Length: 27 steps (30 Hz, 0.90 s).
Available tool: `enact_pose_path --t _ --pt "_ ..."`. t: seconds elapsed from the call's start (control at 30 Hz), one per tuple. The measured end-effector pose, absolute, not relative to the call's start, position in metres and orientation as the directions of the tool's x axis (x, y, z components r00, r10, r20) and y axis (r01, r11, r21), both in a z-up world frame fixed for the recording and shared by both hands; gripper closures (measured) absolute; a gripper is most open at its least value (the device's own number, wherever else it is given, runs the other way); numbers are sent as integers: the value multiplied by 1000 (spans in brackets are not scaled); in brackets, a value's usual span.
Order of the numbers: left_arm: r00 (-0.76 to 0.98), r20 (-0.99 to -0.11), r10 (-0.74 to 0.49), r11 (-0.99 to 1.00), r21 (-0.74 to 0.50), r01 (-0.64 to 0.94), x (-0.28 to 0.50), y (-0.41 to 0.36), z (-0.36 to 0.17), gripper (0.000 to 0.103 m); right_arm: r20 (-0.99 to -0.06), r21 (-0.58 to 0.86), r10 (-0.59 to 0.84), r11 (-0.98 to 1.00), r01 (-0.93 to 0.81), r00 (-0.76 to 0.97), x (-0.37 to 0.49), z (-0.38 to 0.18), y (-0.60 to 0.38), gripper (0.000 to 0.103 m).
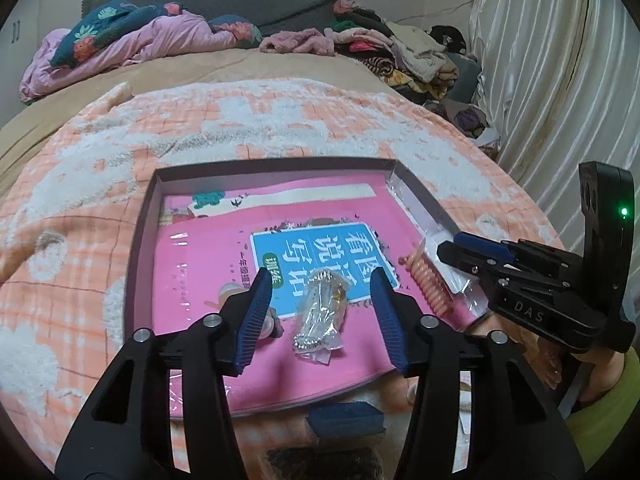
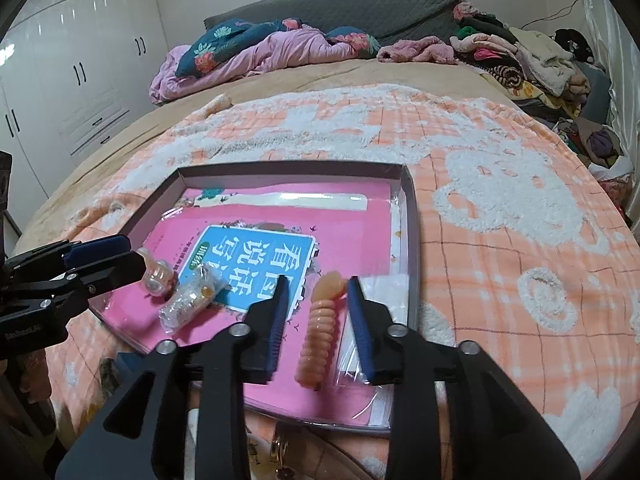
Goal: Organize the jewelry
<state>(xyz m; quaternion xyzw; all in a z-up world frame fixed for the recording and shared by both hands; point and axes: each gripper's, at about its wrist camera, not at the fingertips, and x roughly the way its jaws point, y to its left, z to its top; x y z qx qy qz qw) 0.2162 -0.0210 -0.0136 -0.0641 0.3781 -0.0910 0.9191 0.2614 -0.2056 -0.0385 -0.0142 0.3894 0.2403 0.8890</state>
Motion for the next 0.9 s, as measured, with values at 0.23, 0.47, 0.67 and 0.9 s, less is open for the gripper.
enact_pose_path --t 0.23,0.47,0.67,0.9 --pt "730 -655 -195 978 -182 99 211 -13 0 37 -673 184 425 889 -420 605 257 -25 -213 48" --pt "759 -630 -164 983 -164 76 204 -5 14 14 -614 208 418 904 -373 669 249 -4 -226 10" --pt "785 -605 -132 986 -161 42 194 6 30 10 -580 216 409 911 -352 704 241 14 -239 10" --pt "808 -580 -105 985 -174 3 180 23 44 10 -554 208 389 921 -331 736 227 34 -249 10"
